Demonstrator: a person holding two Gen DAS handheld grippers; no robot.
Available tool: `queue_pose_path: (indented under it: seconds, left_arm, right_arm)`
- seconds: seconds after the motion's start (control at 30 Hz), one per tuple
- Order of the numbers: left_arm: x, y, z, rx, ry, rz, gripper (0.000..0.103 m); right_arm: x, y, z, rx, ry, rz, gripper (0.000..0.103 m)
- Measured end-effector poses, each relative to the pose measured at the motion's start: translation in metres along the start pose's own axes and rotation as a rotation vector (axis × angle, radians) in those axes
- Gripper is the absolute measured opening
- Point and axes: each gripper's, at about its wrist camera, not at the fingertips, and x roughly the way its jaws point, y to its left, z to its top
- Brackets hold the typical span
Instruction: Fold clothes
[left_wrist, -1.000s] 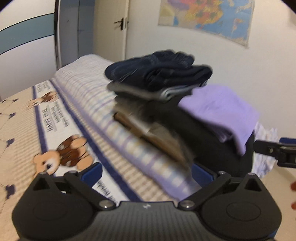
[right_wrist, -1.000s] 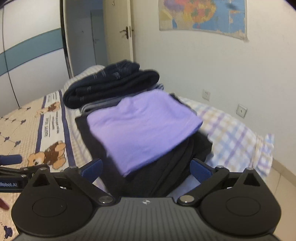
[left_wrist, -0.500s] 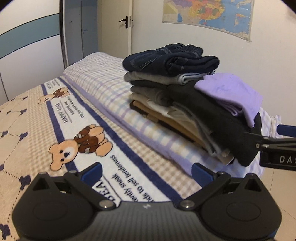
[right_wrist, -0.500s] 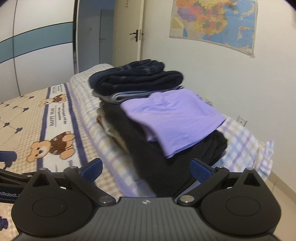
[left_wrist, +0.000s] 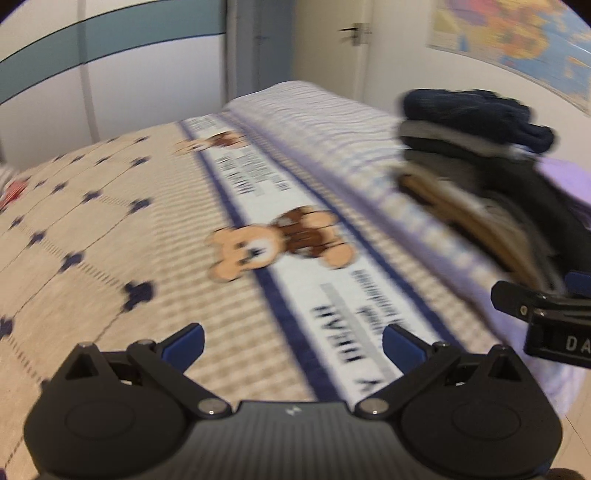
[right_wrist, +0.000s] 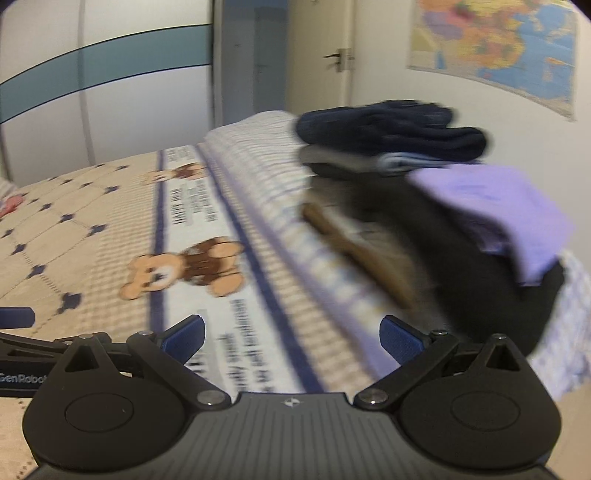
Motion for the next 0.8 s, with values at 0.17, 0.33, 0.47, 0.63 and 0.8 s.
queue_pose_path:
  seconds: [0.17,0.33,0.47,0.63,0.8]
  left_arm:
    - [0.009,0.06,-0.014,-0.071,-0.005,0.116,0.103]
    - [0.023,0.118,-0.036,-0.171,-0.013,0.205,0.103]
    - [0.032,0.162,-0.057,-0.241,-0.022,0.282,0.103]
    - [0.04,0.206,-0.082,-0.275,-0.042,0.356,0.103]
    - [0.047,0.236,-0.106,-0.283,-0.068,0.397,0.103]
  right_arm:
    - [0.023,0.058,-0.003,-0.026,0.002,0.08,0.103]
    - [0.05,0.116,-0.014,-0.031,0.008,0.145,0.103]
    - [0.071,0.162,-0.028,-0.062,0.015,0.191,0.103]
    - [0.095,0.207,-0.05,-0.082,0.024,0.232,0.103]
    - [0.113,0.24,-0.071,-0.104,0.024,0.249,0.103]
